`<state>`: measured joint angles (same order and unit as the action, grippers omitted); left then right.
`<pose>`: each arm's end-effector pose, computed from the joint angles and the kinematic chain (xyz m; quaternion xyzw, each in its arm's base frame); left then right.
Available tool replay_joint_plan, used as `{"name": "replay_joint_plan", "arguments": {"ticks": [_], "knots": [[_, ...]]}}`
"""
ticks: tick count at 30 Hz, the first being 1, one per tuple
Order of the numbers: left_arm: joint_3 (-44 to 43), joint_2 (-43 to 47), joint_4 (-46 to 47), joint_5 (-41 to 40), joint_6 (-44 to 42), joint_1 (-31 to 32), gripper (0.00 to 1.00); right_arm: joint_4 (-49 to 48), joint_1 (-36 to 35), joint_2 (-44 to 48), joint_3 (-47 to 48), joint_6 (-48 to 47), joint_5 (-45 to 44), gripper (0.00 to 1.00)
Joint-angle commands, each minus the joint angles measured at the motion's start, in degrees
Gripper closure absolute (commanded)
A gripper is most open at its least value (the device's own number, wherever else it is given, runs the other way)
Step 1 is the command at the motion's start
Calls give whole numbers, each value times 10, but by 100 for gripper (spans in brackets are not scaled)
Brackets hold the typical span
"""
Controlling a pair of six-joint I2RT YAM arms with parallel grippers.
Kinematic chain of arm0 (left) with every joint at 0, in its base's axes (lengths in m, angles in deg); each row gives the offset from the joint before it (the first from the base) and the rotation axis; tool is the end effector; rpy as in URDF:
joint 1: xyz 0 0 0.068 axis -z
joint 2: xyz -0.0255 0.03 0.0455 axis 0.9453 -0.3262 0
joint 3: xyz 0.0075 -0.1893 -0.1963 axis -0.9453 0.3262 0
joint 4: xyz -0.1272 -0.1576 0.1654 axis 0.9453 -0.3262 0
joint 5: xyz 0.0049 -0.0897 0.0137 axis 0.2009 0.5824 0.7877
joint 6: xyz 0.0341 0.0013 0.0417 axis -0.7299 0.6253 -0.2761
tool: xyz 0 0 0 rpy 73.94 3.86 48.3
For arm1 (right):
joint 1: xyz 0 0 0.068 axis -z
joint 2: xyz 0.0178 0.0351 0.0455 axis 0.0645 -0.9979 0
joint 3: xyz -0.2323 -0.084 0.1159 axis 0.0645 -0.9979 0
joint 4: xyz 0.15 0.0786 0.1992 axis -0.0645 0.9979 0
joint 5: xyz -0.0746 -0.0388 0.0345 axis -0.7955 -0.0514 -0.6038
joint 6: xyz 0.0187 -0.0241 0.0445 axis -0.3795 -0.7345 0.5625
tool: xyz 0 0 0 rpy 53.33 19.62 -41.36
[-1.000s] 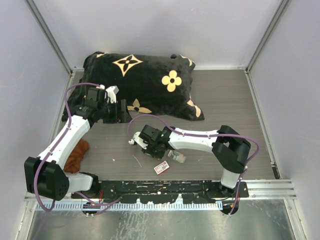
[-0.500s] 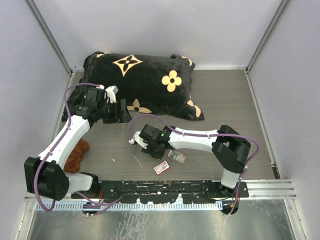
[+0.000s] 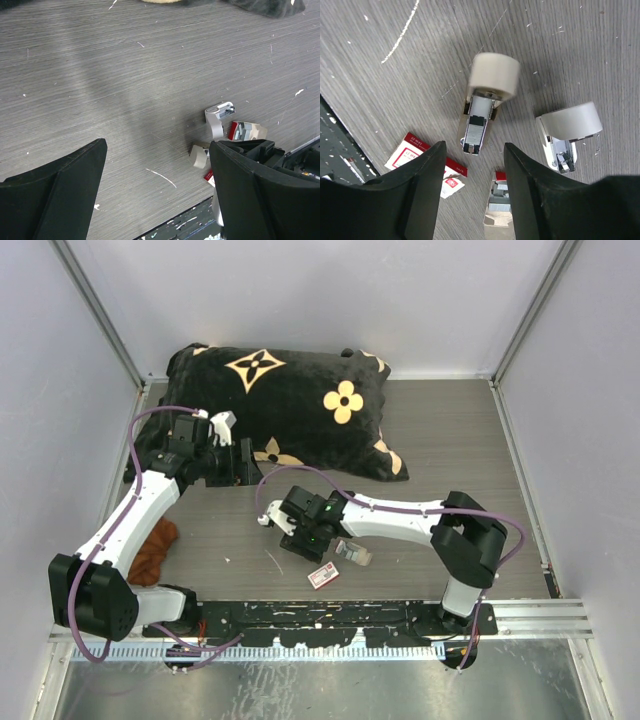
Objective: Load the staples into the stapler
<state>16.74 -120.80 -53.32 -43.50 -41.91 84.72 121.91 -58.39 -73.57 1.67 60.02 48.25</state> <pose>0.2542 -0.0747 0.2912 0.0333 0.9237 -0.2479 0.2903 0.1598 0.3056 0.1880 -0.5864 0.7840 0.1116 0.1707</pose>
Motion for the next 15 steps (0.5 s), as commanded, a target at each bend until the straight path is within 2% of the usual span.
{"name": "replay_joint_plan", "arguments": {"ticks": [1,8,15], "knots": [[-6,4,25,12,-3,-4,14,-13,1,40,3,3,20,43],[-5,5,25,8,-2,-6,14,-32,8,70,-14,28,19,43],[2,30,32,-29,-4,-8,14,-79,30,175,-70,148,-14,45]]}}
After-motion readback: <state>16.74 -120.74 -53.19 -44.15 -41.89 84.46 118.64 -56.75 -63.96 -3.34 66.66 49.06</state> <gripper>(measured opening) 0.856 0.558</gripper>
